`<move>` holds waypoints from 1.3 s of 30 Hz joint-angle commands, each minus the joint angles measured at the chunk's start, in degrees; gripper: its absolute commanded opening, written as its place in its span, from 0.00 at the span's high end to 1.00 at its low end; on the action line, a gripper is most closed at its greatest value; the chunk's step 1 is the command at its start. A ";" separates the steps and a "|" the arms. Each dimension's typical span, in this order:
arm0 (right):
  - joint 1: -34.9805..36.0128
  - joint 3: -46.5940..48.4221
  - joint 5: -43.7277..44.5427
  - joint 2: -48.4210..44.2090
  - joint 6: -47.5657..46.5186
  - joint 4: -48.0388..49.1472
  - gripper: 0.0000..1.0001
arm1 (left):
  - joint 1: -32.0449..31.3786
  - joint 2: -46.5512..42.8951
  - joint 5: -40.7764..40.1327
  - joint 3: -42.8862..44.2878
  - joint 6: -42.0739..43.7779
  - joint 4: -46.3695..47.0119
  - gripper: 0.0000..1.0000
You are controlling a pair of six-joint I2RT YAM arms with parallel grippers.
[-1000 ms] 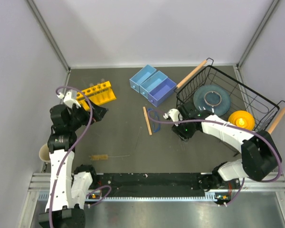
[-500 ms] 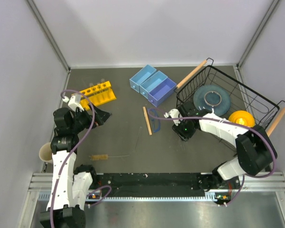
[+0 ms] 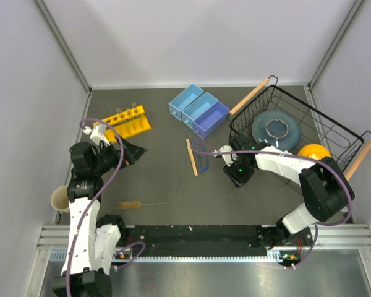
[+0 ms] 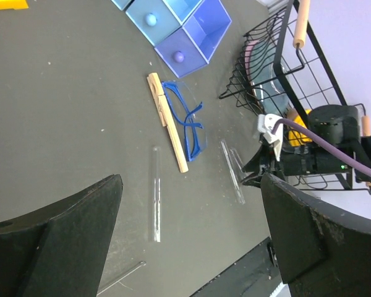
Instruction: Organize the chemistry lab equipment
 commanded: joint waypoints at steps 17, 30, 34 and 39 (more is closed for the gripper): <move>-1.03 5.56 -2.91 1.95 3.24 -1.00 0.80 | -7.57 3.38 8.90 -9.19 -14.65 15.68 0.01; -2.79 4.25 -21.08 -8.42 0.87 -1.09 0.83 | -34.91 19.98 -5.52 -10.60 -21.16 27.01 0.02; -2.87 3.81 -27.42 -10.27 -1.06 -1.79 0.83 | -38.69 24.47 -5.70 -9.72 -22.82 30.53 0.04; -1.47 3.63 -33.40 -12.99 -4.23 -3.02 0.83 | -41.68 28.42 -4.74 -9.81 -26.78 37.38 0.04</move>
